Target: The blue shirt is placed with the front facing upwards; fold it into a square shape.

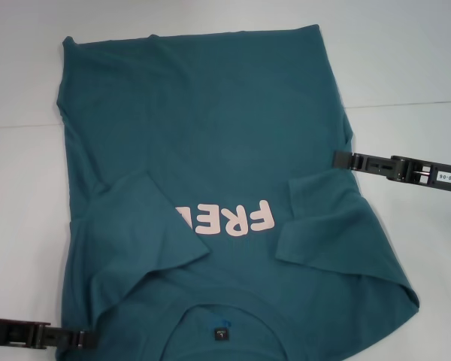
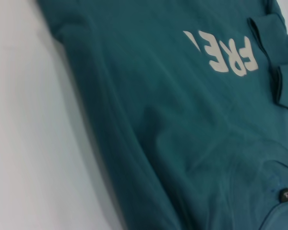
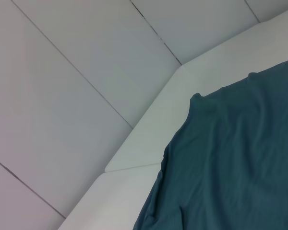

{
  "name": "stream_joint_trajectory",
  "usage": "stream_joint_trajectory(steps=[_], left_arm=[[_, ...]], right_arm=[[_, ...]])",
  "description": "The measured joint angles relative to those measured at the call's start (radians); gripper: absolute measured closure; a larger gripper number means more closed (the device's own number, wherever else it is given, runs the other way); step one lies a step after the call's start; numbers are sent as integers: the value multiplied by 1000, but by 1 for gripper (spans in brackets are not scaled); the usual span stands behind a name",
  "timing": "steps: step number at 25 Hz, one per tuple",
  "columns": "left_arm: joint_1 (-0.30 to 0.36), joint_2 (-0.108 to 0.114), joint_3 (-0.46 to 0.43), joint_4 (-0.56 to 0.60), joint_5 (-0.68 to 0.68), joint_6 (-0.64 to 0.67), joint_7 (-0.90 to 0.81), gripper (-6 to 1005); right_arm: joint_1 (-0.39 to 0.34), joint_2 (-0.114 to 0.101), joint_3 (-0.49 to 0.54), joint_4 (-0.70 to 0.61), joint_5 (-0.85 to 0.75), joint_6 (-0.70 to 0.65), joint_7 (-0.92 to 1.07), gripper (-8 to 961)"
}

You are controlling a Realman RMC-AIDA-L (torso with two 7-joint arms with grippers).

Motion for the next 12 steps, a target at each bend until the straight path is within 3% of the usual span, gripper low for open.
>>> stream_joint_trajectory(steps=[12], left_arm=[[-50, -17, 25, 0, -5, 11, 0, 112]], right_arm=[[0, 0, 3, 0, 0, 0, 0, 10]])
